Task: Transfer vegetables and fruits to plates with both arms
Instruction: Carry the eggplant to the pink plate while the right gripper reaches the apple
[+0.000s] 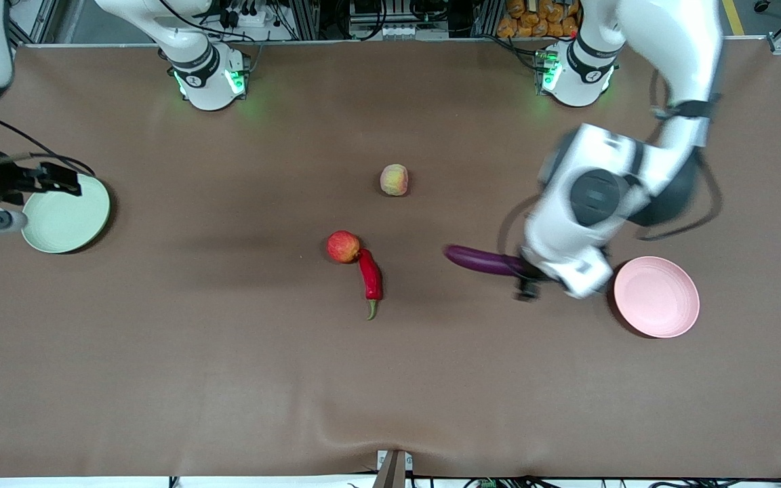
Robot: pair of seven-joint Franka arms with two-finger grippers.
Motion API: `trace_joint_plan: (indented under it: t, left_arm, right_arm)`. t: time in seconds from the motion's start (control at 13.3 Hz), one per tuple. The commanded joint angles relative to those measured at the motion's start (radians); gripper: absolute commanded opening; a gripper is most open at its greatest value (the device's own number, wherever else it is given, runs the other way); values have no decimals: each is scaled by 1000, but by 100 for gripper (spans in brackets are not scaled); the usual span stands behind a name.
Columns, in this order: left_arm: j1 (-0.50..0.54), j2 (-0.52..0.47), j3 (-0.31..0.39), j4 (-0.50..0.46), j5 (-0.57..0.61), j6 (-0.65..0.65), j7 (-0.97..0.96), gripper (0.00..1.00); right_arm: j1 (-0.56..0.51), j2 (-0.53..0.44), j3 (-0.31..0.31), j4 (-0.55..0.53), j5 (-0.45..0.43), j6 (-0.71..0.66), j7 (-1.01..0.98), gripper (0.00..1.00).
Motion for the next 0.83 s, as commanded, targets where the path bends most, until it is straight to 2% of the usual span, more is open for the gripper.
trace_joint_plan:
  t: [0.0,0.3,0.45,0.6,0.75]
  left_arm:
    - [101,-1,-15,-11,24,-10,94,0]
    - [215,24,-13,-17,25,-6,281,0]
    - [259,28,-15,-19,42,-6,446,0]
    - [290,46,-15,-20,47,-9,639,0]
    - [293,91,-15,-17,167,-9,740,0]
  right_arm:
    - [58,13,2,20,12,-30,82,100]
    - [127,112,2,18,249,59,478,100]
    - [228,148,2,15,260,125,680,100]
    - [282,196,4,13,283,202,875,100]
    - [333,253,2,13,309,275,974,100]
